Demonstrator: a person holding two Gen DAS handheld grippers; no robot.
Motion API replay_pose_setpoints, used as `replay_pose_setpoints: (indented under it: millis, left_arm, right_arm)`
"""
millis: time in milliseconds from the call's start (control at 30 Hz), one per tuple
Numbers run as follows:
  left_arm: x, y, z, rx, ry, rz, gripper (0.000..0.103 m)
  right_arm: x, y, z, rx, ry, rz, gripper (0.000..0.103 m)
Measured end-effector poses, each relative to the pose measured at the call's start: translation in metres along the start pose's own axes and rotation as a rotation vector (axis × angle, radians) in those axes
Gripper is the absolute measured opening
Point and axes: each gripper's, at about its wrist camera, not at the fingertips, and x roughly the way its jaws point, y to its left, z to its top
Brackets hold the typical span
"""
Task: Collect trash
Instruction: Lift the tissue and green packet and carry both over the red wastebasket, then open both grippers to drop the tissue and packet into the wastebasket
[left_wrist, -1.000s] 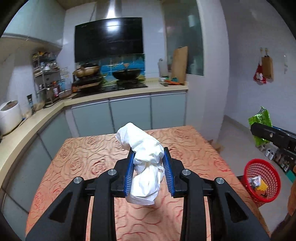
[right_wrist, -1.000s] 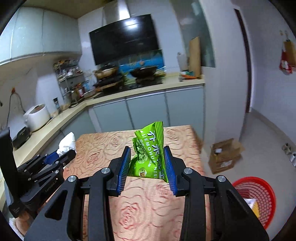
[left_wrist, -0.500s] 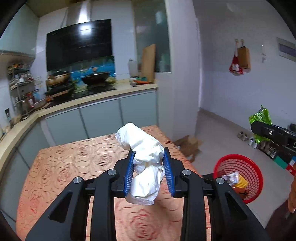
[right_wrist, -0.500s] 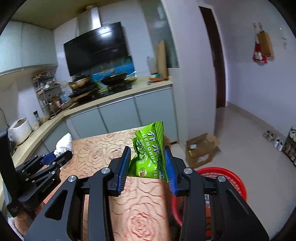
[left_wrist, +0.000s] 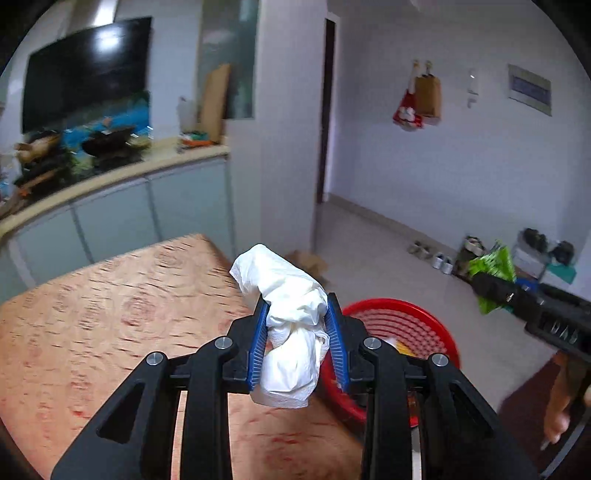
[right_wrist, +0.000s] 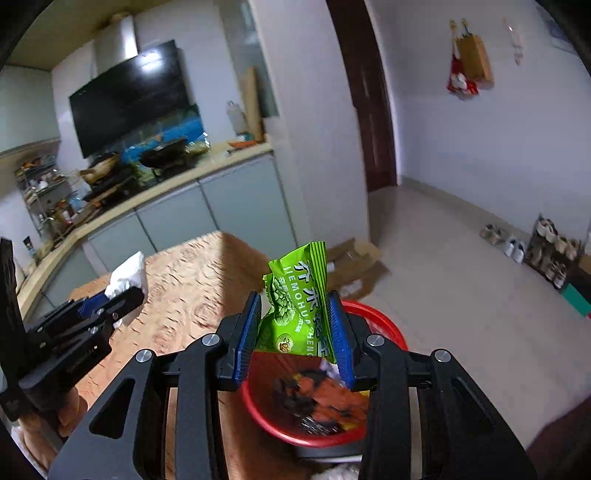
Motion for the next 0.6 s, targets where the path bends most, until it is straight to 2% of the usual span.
replay_pose_setpoints:
  millis: [300, 400, 533, 600]
  left_arm:
    - [0.068, -0.031, -0.02, 0.011, 0.152, -0.128, 0.029]
    - [0.084, -0.039, -0.028, 0.031, 0.188, -0.139, 0.029]
    - [0.101, -0.043, -0.033, 0.031, 0.225, -0.158, 0.036]
    - [0.108, -0.044, -0.037, 0.028, 0.24, -0.164, 0.043]
  right_arm:
    - [0.042, -0.024, -0.02, 0.045, 0.149, -0.008, 0.036]
    - [0.057, -0.031, -0.026, 0.062, 0.188, -0.005, 0.037]
    - [0.072, -0.038, -0.029, 0.092, 0.226, 0.009, 0.038]
    - [0.079, -0.043, -0.029, 0.122, 0.24, 0.027, 0.044]
